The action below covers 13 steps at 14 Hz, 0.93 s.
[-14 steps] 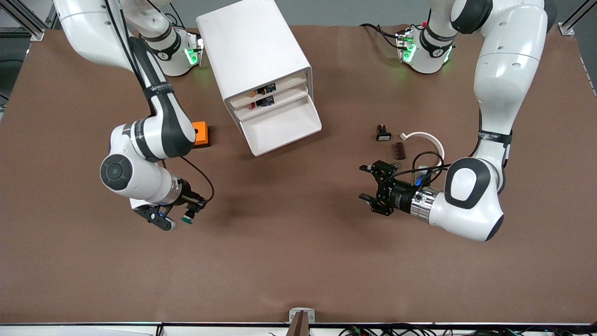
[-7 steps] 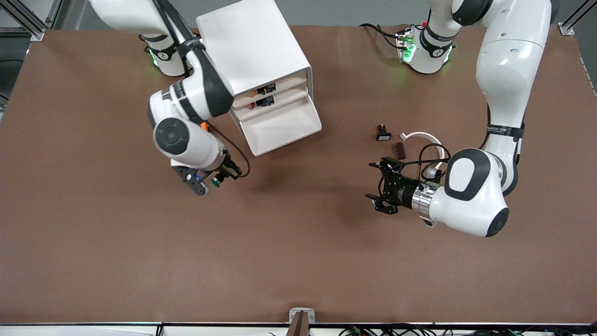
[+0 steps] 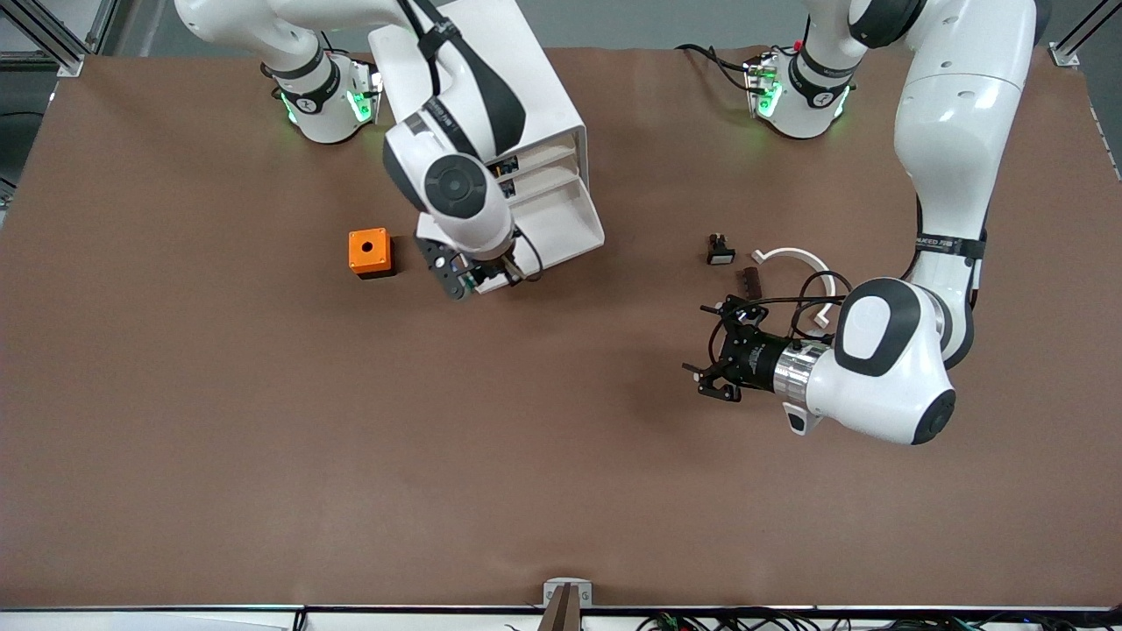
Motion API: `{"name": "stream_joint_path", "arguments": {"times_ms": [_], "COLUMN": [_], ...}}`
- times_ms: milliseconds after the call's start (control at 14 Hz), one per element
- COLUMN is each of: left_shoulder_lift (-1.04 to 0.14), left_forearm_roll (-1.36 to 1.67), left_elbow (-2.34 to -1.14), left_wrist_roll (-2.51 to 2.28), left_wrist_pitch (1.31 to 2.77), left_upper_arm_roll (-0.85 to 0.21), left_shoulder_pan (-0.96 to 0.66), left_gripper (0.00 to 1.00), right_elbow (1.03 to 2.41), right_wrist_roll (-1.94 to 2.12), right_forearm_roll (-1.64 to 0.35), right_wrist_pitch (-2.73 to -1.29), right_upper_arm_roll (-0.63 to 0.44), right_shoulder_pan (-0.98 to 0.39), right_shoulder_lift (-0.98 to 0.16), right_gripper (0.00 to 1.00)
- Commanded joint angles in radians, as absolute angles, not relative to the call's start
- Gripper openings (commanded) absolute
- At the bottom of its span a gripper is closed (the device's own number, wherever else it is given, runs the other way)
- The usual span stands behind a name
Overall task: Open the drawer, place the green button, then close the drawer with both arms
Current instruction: 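Carry the green button into the open drawer with the right gripper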
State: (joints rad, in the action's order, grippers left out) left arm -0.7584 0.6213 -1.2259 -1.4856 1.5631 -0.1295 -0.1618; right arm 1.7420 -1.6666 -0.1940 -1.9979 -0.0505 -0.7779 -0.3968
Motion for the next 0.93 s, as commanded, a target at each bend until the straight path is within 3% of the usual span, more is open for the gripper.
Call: {"name": "stream_joint_path", "arguments": {"times_ms": [0, 357, 429, 643, 714, 786, 857], "left_shoulder_lift": [-0.746, -0.753, -0.753, -0.758, -0.758, -0.759, -0.765], "left_forearm_roll": [0.530, 0.442, 0.384, 0.339, 0.328, 0.283, 0.229], "left_elbow": [-1.238, -1.246, -1.246, -1.247, -1.252, -1.256, -1.256], "left_wrist_roll": [-1.436, -1.437, -1.448, -1.459, -1.441, -1.437, -1.446], "left_wrist_pitch": [1.578, 1.663, 1.678, 1.733, 1.758, 1.794, 1.828], "left_upper_arm_roll": [-0.126, -0.123, -0.124, -0.126, -0.123, -0.124, -0.126], "left_shoulder_pan": [-0.219, -0.323, -0.353, -0.405, -0.417, -0.451, -0.486], "left_gripper": [0.99, 0.99, 0.99, 0.99, 0.99, 0.99, 0.99], "right_elbow": [1.784, 1.829, 1.829, 1.824, 1.819, 1.816, 1.809], "right_wrist_roll": [-1.749, -1.812, -1.822, -1.827, -1.827, -1.830, -1.829], "right_forearm_roll": [-0.184, -0.160, -0.160, -0.161, -0.161, -0.161, -0.161], "right_wrist_pitch": [-2.043, -2.163, -2.180, -2.172, -2.166, -2.155, -2.142], "right_upper_arm_roll": [-0.063, -0.064, -0.063, -0.061, -0.063, -0.064, -0.067], "right_shoulder_pan": [-0.830, -0.884, -0.884, -0.874, -0.871, -0.871, -0.870], "right_shoulder_lift": [-0.382, -0.428, -0.439, -0.445, -0.442, -0.439, -0.433], "right_gripper": [0.00, 0.03, 0.11, 0.48, 0.65, 1.00, 1.00]}}
